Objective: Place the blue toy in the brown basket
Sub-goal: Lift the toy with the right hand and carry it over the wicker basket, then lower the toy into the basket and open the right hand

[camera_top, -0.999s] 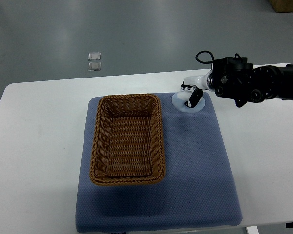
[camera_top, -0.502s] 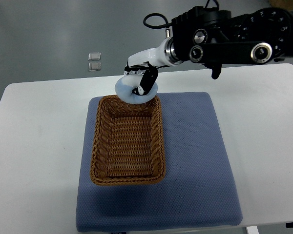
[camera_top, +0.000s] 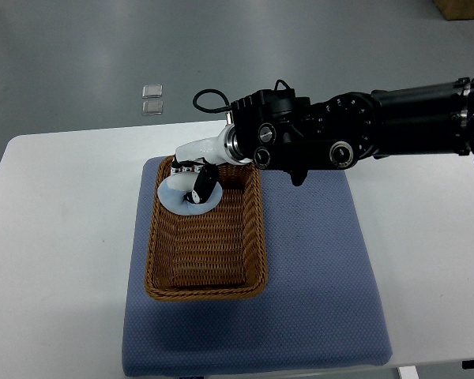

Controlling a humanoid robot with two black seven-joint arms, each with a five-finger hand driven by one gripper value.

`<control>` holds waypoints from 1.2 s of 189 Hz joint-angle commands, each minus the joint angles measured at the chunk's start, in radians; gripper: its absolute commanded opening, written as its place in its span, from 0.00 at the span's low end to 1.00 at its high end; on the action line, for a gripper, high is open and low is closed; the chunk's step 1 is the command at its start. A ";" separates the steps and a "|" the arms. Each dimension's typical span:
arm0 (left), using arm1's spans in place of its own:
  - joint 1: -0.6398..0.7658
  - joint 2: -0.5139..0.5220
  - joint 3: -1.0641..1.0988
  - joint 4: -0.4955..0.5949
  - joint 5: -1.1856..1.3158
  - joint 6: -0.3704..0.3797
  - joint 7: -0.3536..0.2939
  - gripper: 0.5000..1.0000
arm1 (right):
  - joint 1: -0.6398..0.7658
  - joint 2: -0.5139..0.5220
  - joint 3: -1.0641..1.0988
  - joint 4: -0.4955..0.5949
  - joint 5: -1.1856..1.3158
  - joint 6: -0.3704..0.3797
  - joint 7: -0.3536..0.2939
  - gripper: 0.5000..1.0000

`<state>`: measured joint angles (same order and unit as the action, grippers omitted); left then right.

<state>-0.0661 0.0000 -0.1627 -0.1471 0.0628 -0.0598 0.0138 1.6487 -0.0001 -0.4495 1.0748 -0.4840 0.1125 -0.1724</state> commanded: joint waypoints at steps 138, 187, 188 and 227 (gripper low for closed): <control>0.002 0.000 0.002 -0.009 0.000 0.000 0.000 1.00 | -0.178 0.000 0.003 -0.131 -0.045 -0.017 -0.001 0.77; 0.002 0.000 0.002 -0.006 0.000 0.000 0.000 1.00 | -0.150 0.000 0.117 -0.145 -0.024 -0.021 -0.002 0.79; 0.002 0.000 0.002 -0.006 0.000 0.000 0.000 1.00 | -0.150 0.000 0.124 -0.145 -0.022 -0.021 -0.002 0.79; 0.002 0.000 0.002 -0.006 0.000 0.000 0.000 1.00 | -0.153 0.000 0.258 -0.145 -0.002 -0.019 0.008 0.79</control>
<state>-0.0644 0.0000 -0.1610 -0.1532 0.0629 -0.0598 0.0138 1.4981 0.0000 -0.2608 0.9295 -0.4910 0.0925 -0.1726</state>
